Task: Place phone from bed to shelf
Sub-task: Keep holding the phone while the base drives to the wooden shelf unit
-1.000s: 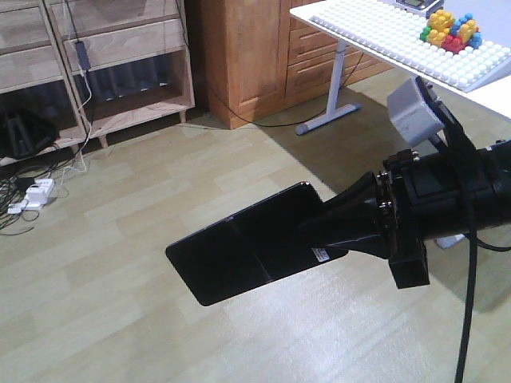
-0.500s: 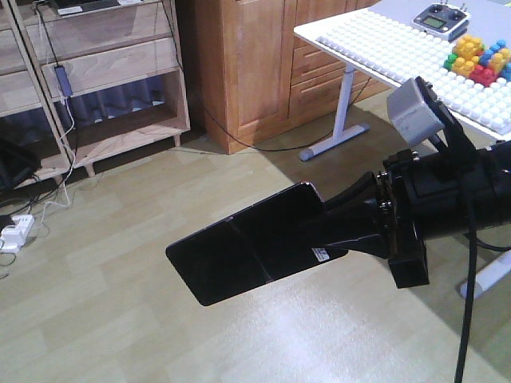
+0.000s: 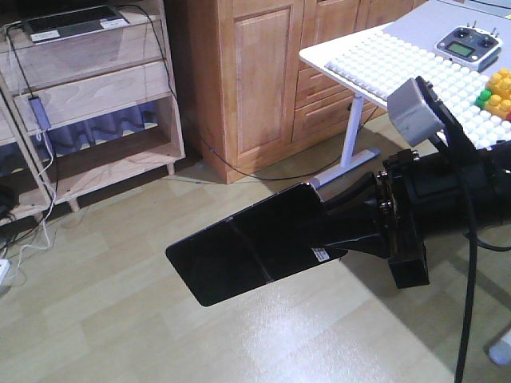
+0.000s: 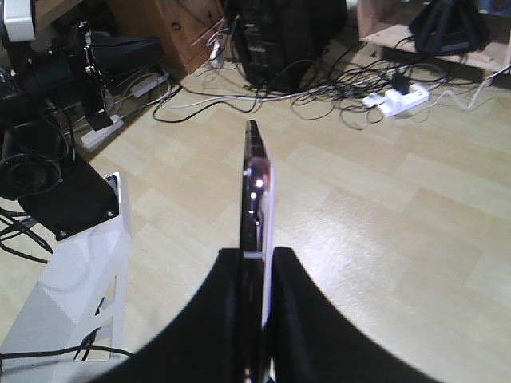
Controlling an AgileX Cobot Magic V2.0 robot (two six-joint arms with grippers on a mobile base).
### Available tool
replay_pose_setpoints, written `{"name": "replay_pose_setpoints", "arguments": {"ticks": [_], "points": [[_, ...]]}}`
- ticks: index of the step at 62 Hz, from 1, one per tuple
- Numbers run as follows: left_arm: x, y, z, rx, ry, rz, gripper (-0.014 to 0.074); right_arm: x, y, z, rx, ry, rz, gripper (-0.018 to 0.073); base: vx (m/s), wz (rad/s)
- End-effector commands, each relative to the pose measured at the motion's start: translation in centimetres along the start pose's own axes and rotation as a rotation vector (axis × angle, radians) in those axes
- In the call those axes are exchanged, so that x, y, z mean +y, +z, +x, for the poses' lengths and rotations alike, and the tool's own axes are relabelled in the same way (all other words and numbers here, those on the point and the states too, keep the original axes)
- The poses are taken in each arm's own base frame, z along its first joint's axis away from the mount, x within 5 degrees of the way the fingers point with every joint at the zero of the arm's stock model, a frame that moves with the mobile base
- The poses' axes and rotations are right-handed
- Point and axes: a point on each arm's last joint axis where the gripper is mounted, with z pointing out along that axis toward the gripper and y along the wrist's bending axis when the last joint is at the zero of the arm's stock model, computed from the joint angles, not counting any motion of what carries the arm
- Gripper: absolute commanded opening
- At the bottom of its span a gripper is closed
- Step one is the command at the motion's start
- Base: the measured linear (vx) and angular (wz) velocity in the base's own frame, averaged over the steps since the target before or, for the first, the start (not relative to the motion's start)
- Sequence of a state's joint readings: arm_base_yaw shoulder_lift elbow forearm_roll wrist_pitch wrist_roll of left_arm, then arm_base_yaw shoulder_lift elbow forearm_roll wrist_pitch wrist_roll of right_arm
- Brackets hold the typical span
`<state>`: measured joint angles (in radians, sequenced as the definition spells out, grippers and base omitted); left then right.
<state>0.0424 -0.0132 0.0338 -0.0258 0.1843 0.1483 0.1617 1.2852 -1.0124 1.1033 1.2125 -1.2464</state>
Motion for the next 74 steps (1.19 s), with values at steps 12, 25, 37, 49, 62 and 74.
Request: {"name": "replay_pose_setpoints", "arguments": {"ticks": [12,25,37,49,62,74], "points": [[0.16,-0.3,-1.42,-0.107,-0.014,-0.01,0.0001,1.64,-0.89,-1.34,-0.076,-0.024,-0.077,-0.0002,0.45,0.01],[0.16,-0.3,-1.42,-0.107,-0.014,-0.01,0.0001,1.64,-0.89,-1.34,-0.076,-0.024,-0.077,-0.0002,0.45,0.09],[0.16,-0.3,-1.42,-0.107,-0.014,-0.01,0.0001,1.64,-0.89,-1.34,-0.076,-0.024,-0.077,-0.0002,0.46,0.2],[0.16,-0.3,-1.42,-0.107,-0.014,-0.01,0.0001,1.64,-0.89,-1.34,-0.076,-0.024,-0.077,-0.0002,0.46,0.29],[0.16,-0.3,-1.42,-0.107,-0.014,-0.01,0.0001,1.64,-0.89,-1.34,-0.076,-0.024,-0.077,-0.0002,0.46,0.29],[0.16,-0.3,-1.42,-0.107,-0.014,-0.01,0.0001,1.64,-0.89,-1.34,-0.076,-0.024,-0.077,-0.0002,0.45,0.26]]}}
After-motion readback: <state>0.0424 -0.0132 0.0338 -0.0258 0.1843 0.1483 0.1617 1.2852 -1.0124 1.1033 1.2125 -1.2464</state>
